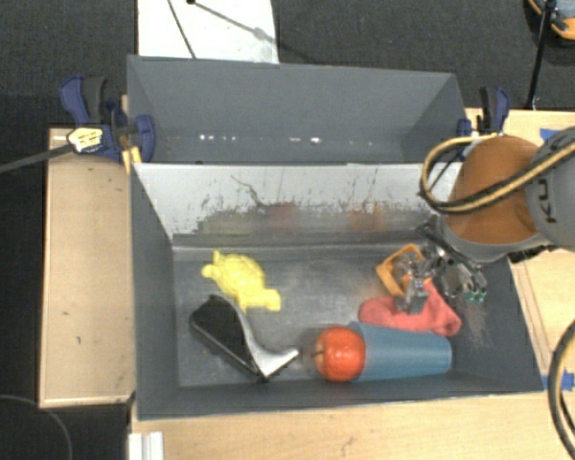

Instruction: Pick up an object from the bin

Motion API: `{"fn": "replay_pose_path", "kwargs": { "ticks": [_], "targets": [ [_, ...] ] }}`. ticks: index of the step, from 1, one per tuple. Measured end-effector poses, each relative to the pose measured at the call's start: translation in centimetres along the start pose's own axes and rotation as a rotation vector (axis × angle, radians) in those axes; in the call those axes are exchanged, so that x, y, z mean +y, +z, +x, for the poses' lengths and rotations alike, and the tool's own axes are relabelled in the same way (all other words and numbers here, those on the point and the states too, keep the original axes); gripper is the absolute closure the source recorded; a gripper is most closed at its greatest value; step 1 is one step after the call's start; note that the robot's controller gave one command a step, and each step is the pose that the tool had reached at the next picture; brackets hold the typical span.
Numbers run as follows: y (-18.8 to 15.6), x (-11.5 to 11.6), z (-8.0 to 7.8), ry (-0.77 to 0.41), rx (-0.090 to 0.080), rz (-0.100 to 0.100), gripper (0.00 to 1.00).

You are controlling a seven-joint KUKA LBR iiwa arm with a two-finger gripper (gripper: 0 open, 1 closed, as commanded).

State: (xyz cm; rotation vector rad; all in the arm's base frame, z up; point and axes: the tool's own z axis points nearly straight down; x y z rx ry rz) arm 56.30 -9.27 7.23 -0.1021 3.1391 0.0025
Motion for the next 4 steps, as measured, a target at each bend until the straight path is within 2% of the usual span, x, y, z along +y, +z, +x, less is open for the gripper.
{"fn": "replay_pose_path", "kwargs": {
  "ticks": [1, 2, 3, 4],
  "targets": [
    [0.0, 0.0, 0.0, -0.002, -0.001, 0.0, 1.0],
    [-4.3, -0.7, -0.7, 0.003, 0.006, -0.001, 1.0],
    [-11.2, -1.3, -1.2, -0.006, 0.001, 0.001, 1.0],
    [-16.0, -3.1, -2.4, 0.052, -0.003, 0.001, 1.0]
  ]
}}
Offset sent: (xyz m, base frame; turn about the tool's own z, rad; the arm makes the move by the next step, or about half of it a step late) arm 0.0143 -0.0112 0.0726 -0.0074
